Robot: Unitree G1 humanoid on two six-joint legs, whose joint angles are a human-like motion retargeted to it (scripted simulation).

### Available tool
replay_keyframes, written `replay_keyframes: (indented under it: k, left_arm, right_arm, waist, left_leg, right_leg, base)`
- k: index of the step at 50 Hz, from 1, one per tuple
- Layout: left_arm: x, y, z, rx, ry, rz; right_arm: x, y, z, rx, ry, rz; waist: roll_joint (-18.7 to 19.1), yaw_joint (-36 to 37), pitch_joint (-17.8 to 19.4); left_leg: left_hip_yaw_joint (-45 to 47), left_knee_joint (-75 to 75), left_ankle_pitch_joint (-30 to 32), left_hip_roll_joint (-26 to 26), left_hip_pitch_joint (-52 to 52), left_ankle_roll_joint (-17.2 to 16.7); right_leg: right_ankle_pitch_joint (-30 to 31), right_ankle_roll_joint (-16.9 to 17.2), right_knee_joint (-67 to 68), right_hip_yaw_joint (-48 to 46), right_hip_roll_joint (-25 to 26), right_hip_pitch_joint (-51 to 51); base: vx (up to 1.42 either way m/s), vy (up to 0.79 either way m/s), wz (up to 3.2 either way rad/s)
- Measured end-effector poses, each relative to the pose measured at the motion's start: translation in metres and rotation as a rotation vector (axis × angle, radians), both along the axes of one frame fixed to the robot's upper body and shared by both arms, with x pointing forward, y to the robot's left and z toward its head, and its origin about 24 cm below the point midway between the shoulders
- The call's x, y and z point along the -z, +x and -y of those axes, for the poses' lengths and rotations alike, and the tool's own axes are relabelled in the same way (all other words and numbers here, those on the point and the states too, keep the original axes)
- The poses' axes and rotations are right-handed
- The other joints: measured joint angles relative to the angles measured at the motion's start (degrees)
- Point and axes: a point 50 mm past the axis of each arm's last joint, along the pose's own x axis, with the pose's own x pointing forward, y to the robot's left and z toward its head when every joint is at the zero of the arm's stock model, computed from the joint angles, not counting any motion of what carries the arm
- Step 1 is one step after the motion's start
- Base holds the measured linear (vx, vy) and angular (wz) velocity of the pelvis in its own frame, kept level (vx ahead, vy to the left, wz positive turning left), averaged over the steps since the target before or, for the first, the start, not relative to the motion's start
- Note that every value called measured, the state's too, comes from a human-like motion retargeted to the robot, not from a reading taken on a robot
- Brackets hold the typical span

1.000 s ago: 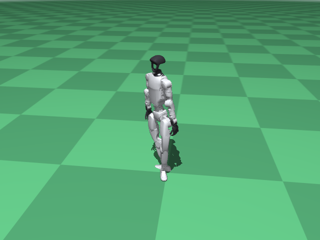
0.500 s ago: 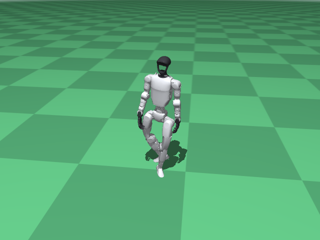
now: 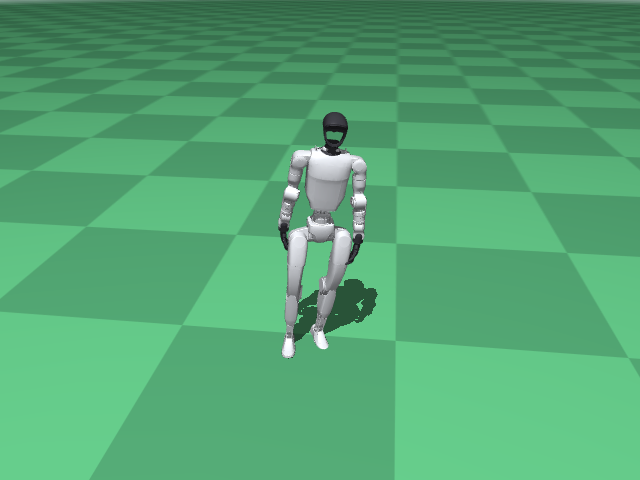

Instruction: In place motions

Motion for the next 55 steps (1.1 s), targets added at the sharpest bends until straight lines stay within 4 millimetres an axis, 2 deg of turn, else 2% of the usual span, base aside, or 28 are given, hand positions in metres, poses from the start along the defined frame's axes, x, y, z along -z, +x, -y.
replay_keyframes:
  k: [3,9,12,15,20,25,29,33,35,38,40,42,45,47,50,53,55]
  left_arm:
    - [0.003,-0.026,0.009,-0.046,0.02,-0.063]
    - [0.0,-0.083,0.01,-0.106,0.034,-0.195]
    - [-0.003,-0.099,0.006,-0.079,0.077,-0.256]
    - [-0.005,-0.108,0.004,-0.063,0.087,-0.287]
    - [-0.002,-0.097,0.006,-0.079,0.063,-0.231]
    - [0.003,-0.073,0.013,-0.095,0.027,-0.15]
    - [0.005,-0.039,0.021,-0.044,-0.019,-0.056]
    - [0.003,0.014,0.032,0.086,-0.063,0.098]
    - [0.0,0.034,0.04,0.156,-0.086,0.171]
    - [-0.003,0.049,0.05,0.238,-0.115,0.245]
    - [-0.004,0.052,0.054,0.275,-0.121,0.268]
    - [-0.003,0.049,0.054,0.286,-0.12,0.265]
    - [-0.001,0.042,0.049,0.226,-0.104,0.235]
    - [0.0,0.034,0.042,0.134,-0.074,0.208]
    - [0.003,0.02,0.031,-0.027,-0.021,0.16]
    - [0.004,0.002,0.018,-0.184,0.031,0.104]
    - [0.004,-0.013,0.012,-0.286,0.061,0.057]
  right_arm:
    - [0.001,0.011,0.004,-0.021,-0.01,0.031]
    - [0.004,0.05,0.007,-0.082,-0.027,0.168]
    - [0.004,0.067,0.003,-0.057,-0.01,0.24]
    - [0.003,0.074,-0.001,-0.034,0.01,0.27]
    - [0.004,0.071,-0.003,-0.064,0.023,0.246]
    - [0.004,0.055,-0.003,-0.109,0.013,0.184]
    - [0.004,0.042,-0.001,-0.085,0.0,0.139]
    - [0.003,0.029,0.001,0.015,-0.014,0.102]
    - [0.002,0.015,0.004,0.051,-0.018,0.06]
    - [-0.002,-0.007,0.009,0.051,-0.021,-0.033]
    - [-0.005,-0.017,0.011,0.029,-0.031,-0.085]
    - [-0.006,-0.023,0.012,0.002,-0.047,-0.113]
    - [-0.007,-0.028,0.015,-0.027,-0.066,-0.127]
    - [-0.008,-0.03,0.017,-0.033,-0.07,-0.138]
    - [-0.008,-0.03,0.022,-0.038,-0.086,-0.154]
    - [-0.008,-0.021,0.031,-0.049,-0.128,-0.127]
    - [-0.007,-0.012,0.039,-0.073,-0.142,-0.081]
  waist:
    - [-0.1,3.9,0.0]
    - [1.2,1.5,-1.9]
    - [1.6,1.2,-2.2]
    - [1.5,1.6,-3.0]
    - [1.5,2.2,-3.4]
    - [1.6,2.7,-3.9]
    - [2.1,4.1,-3.6]
    - [2.3,5.5,-0.9]
    - [1.7,6.3,0.0]
    - [1.0,6.7,-0.6]
    - [0.8,5.3,-1.6]
    - [0.8,3.4,-2.3]
    - [0.6,1.9,-2.8]
    - [0.0,2.9,-2.8]
    - [-0.8,6.2,-2.6]
    - [-0.2,9.9,-2.5]
    - [0.0,11.1,-3.2]
  left_leg:
    - [1.2,0.1,-0.4,0.3,1.3,-0.3]
    - [-1.4,0.5,-0.7,0.4,1.5,-0.6]
    - [-2.3,0.4,-0.5,0.6,1.8,-0.7]
    - [-3.0,0.6,-0.6,0.6,1.7,-0.9]
    - [-3.9,0.9,-0.7,0.9,1.6,-1.3]
    - [-5.2,1.4,-0.4,1.2,0.6,-1.5]
    - [-6.8,3.2,0.1,1.4,-2.0,-1.8]
    - [-8.5,6.6,-1.6,0.6,-5.3,-1.4]
    - [-1.6,6.4,-3.7,1.9,-5.2,-0.8]
    - [17.1,5.5,-7.6,6.3,-3.5,-2.0]
    - [30.1,5.0,-9.2,8.9,-1.7,-3.8]
    - [40.6,5.7,-9.4,10.5,-0.6,-4.2]
    - [47.1,7.7,-6.4,12.5,-0.6,-2.5]
    - [44.5,8.7,-3.8,13.3,-1.4,-2.0]
    - [35.5,8.3,1.3,13.3,-3.1,-1.1]
    - [32.2,4.7,4.2,12.4,-2.7,-4.4]
    - [30.2,2.3,3.9,10.8,-2.6,-4.5]
  right_leg:
    - [1.3,-0.2,-2.4,1.0,0.8,2.1]
    - [0.7,-1.4,-3.5,-1.9,1.7,3.3]
    - [0.3,-1.4,-3.3,-3.0,1.8,3.8]
    - [0.1,-1.9,-3.7,-3.7,2.2,4.2]
    - [-0.1,-2.3,-3.8,-4.6,2.5,4.7]
    - [0.2,-3.1,-4.2,-6.1,3.1,4.9]
    - [0.5,-4.1,-4.5,-8.8,3.3,5.2]
    - [-0.4,-4.1,-4.5,-15.6,1.7,6.7]
    - [-1.1,-3.9,-4.7,-20.2,0.3,7.9]
    - [-2.4,-2.7,-4.7,-28.8,-1.9,9.1]
    - [-3.2,-1.6,-4.7,-35.4,-3.0,9.7]
    - [-4.0,-0.4,-4.8,-41.2,-3.8,10.6]
    - [-4.7,1.4,-4.6,-48.0,-4.7,12.0]
    - [-4.8,2.3,-4.2,-51.0,-5.2,13.2]
    - [-4.6,3.5,-3.7,-53.9,-5.5,15.0]
    - [-4.0,4.4,-3.4,-56.0,-4.5,16.8]
    - [-3.1,5.1,-3.3,-57.6,-4.4,17.8]
  base:
    - [-0.01,0.01,-0.26]
    - [-0.04,0.0,0.35]
    - [-0.1,0.03,0.33]
    - [-0.04,0.02,0.24]
    - [-0.07,0.01,0.2]
    - [-0.08,-0.02,0.23]
    - [-0.12,-0.05,0.44]
    - [-0.15,-0.15,1.52]
    - [0.01,-0.18,2.16]
    - [0.18,-0.24,2.64]
    - [0.21,-0.27,3.38]
    - [0.29,-0.36,3.55]
    - [0.32,-0.38,3.04]
    - [0.56,-0.49,2.1]
    - [0.49,-0.4,1.37]
    - [0.61,-0.4,0.88]
    - [0.61,-0.35,0.91]
